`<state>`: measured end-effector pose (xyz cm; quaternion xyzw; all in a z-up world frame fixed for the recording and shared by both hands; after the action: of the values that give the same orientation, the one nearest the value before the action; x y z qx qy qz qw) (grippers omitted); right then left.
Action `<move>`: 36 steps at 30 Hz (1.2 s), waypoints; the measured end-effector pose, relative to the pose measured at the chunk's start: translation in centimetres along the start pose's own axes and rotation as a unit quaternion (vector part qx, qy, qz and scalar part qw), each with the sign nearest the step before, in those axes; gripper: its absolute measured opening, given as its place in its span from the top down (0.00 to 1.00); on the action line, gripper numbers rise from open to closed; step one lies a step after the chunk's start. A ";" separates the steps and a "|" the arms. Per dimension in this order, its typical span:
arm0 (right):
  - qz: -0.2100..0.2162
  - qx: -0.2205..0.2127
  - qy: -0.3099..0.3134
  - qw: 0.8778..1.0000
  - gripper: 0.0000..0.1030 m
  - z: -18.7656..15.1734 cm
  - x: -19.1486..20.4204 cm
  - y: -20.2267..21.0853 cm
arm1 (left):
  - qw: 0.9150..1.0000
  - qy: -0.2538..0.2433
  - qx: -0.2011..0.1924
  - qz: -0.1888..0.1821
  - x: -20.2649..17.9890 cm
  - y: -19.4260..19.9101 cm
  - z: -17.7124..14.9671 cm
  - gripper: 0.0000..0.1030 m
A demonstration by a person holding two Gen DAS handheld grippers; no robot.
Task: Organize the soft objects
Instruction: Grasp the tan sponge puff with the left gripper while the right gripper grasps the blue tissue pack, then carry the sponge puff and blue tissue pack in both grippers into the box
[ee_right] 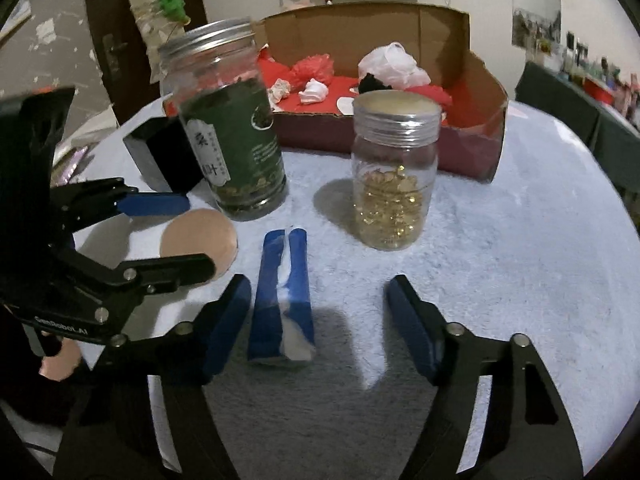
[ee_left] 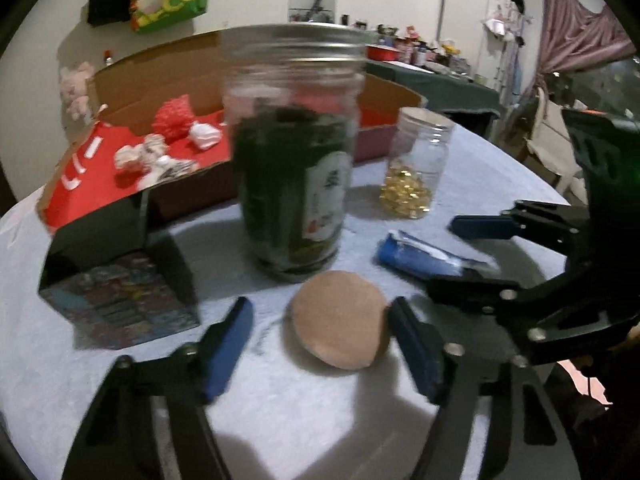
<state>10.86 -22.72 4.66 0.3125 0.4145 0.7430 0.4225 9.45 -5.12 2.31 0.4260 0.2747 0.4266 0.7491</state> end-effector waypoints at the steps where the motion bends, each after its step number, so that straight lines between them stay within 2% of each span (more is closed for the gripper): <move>1: 0.000 -0.002 0.005 1.000 0.47 -0.1 0.2 0.0 | 1.000 -0.003 -0.002 -0.003 -0.1 0.0 0.0 0.44; 2: 0.005 -0.005 0.005 1.000 0.53 -0.2 0.3 0.1 | 1.000 -0.010 -0.006 -0.010 -0.3 0.0 -0.1 0.53; 3: 0.013 -0.008 0.005 1.000 0.66 -0.3 0.3 0.2 | 1.000 -0.016 -0.008 -0.013 -0.5 0.0 -0.1 0.57; 4: 0.027 -0.009 0.006 1.000 0.72 -0.4 0.5 0.3 | 1.000 -0.019 -0.013 -0.010 -0.6 0.1 -0.2 0.61; 6: 0.028 -0.018 0.002 0.999 0.77 -0.4 0.6 0.6 | 0.999 -0.025 -0.020 -0.017 -0.7 0.4 -0.4 0.69; 8: 0.025 -0.026 -0.001 0.999 0.78 -0.5 0.7 1.1 | 0.999 -0.022 -0.023 -0.025 -0.8 0.7 -0.5 0.74; 11: 0.028 -0.038 -0.012 0.999 0.78 -0.5 0.7 2.0 | 0.999 -0.018 -0.028 -0.029 -0.6 1.4 -0.6 0.75; 16: 0.046 -0.056 -0.007 0.997 0.79 -0.2 1.8 3.8 | 0.997 -0.003 -0.035 -0.061 0.3 2.6 -0.3 0.75; 22: 0.037 -0.074 0.018 0.996 0.79 0.7 3.6 5.1 | 0.997 0.001 -0.050 -0.061 0.8 3.6 0.1 0.75; 36: 0.035 -0.076 0.017 0.996 0.79 0.9 3.9 5.4 | 0.996 0.002 -0.062 -0.057 1.0 4.6 -0.1 0.75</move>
<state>7.88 -20.60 10.25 0.2810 0.3530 0.7921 0.4112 7.99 -2.93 6.25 0.3616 0.2726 0.4002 0.7968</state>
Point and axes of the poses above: each gripper's, at about its wrist camera, not at the fingertips, and y roughly against the way its jaws point, x to its left, z to its top, the point moved 2 cm from there along -y, roughly the way its jaws point, and after that the axes turned 15 degrees about x, right-handed, at the moved point
